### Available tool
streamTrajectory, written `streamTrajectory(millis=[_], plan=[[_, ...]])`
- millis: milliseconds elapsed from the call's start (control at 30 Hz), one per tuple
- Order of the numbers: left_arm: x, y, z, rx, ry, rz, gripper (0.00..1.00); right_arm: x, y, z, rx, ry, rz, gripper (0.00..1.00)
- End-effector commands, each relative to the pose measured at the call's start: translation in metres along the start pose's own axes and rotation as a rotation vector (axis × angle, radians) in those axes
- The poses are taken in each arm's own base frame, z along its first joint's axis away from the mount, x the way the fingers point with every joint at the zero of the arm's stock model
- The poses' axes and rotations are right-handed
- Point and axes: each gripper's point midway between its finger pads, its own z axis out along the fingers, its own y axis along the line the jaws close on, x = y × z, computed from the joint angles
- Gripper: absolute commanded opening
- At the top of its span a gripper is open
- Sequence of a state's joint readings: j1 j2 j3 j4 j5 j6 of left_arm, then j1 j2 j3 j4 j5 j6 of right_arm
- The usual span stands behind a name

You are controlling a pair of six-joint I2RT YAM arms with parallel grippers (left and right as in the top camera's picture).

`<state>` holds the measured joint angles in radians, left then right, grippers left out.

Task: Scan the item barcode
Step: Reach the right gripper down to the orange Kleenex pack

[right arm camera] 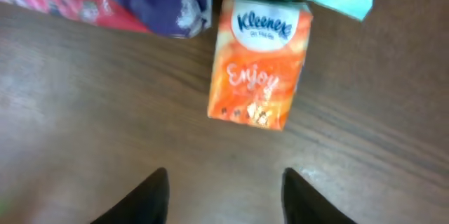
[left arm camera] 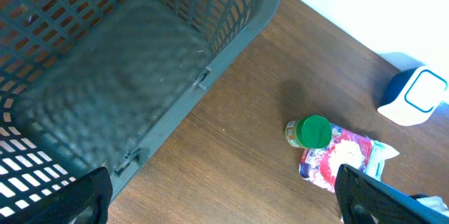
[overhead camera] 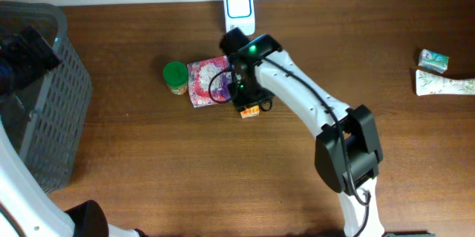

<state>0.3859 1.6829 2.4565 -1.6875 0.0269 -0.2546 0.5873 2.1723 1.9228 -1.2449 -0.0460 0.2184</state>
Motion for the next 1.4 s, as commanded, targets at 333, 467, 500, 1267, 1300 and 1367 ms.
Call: streamTrajectory(millis=[333,467,500,1267,1300,1367], plan=[[0.0,0.001,-0.003,0.002,-0.005,-0.013,0.99,-0.012,-0.003,0.048,0.27,-0.175,-0.015,0.43],[0.0,0.001,-0.003,0.002,-0.005,-0.013,0.99,-0.015,-0.002,0.05,0.265,-0.19,-0.015,0.42],[0.0,0.001,-0.003,0.002,-0.006,-0.013,0.99,-0.012,-0.003,0.053,0.267,-0.182,-0.016,0.42],[0.0,0.001,-0.003,0.002,-0.005,-0.013,0.99,-0.005,-0.006,0.078,0.26,-0.159,-0.012,0.04],[0.0,0.001,-0.003,0.002,-0.005,-0.013,0.99,-0.012,-0.011,0.056,0.238,-0.169,0.033,0.04],[0.0,0.001,-0.003,0.002,-0.005,-0.013,0.99,-0.021,-0.007,0.02,-0.018,-0.119,0.069,0.04]])
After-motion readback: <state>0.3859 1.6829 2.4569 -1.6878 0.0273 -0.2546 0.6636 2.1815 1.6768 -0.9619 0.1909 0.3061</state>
